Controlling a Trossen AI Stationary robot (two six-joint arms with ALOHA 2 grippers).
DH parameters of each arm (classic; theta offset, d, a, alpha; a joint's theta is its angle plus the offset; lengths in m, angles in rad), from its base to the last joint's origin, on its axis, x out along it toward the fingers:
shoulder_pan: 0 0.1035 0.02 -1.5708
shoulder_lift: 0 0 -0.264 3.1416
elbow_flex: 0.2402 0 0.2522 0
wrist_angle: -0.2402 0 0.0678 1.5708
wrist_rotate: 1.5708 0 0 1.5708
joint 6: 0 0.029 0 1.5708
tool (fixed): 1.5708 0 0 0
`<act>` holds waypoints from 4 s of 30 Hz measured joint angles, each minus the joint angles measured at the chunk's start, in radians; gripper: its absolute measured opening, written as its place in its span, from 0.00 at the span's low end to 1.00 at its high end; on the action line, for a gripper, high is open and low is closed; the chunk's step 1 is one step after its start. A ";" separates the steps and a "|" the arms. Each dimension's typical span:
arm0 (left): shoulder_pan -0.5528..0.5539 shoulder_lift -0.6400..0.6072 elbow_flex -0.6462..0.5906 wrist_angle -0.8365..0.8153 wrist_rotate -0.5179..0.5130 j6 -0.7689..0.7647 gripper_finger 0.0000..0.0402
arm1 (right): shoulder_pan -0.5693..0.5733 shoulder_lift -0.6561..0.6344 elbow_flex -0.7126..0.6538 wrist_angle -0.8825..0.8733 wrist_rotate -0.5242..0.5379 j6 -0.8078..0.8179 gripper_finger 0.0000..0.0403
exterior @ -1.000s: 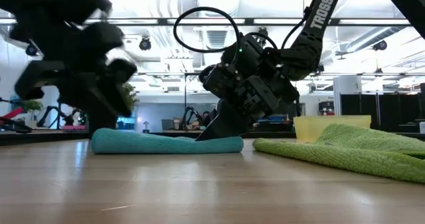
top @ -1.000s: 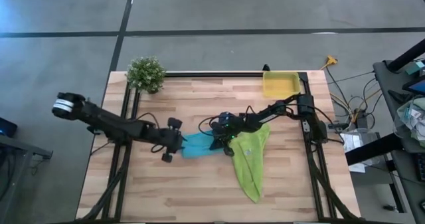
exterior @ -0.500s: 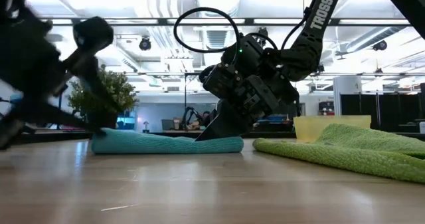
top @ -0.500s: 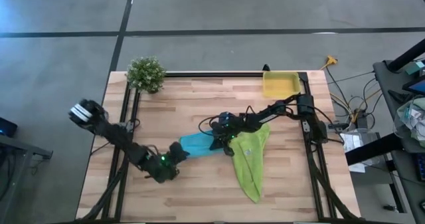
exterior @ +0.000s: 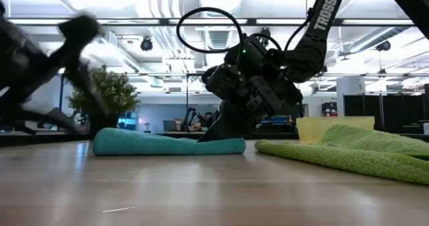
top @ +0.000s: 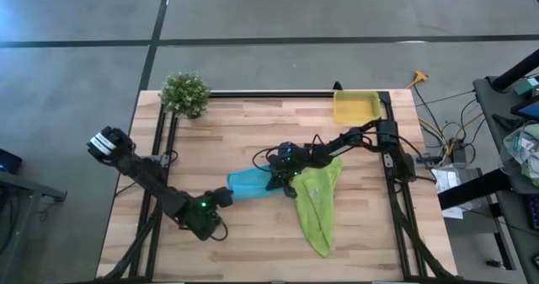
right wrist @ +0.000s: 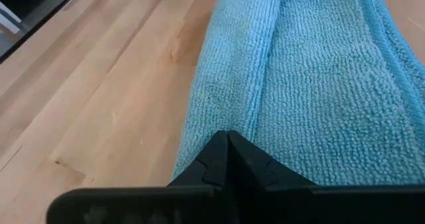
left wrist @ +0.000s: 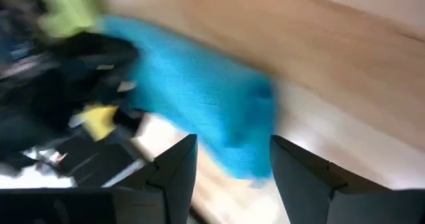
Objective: Roll microfiber towels into tight, uniform cylinder then place into a basket
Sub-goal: Roll the blue microfiber towel
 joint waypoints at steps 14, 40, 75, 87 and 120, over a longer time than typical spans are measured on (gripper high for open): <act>0.021 0.086 -0.020 0.076 -0.036 0.163 0.43 | 0.000 0.000 -0.001 0.004 -0.002 0.005 0.02; 0.053 0.143 0.016 0.254 -0.035 0.126 0.40 | 0.011 0.001 -0.003 0.021 -0.004 0.021 0.02; 0.052 0.091 -0.155 0.607 0.205 -1.108 0.00 | 0.018 -0.043 -0.011 0.073 0.002 -0.005 0.03; 0.051 0.060 -0.294 0.896 0.298 -1.222 0.00 | 0.025 -0.174 -0.024 0.041 0.003 -0.119 0.22; 0.031 0.035 -0.449 1.226 0.354 -1.415 0.00 | 0.373 -0.284 -0.056 -0.278 0.851 -0.926 0.29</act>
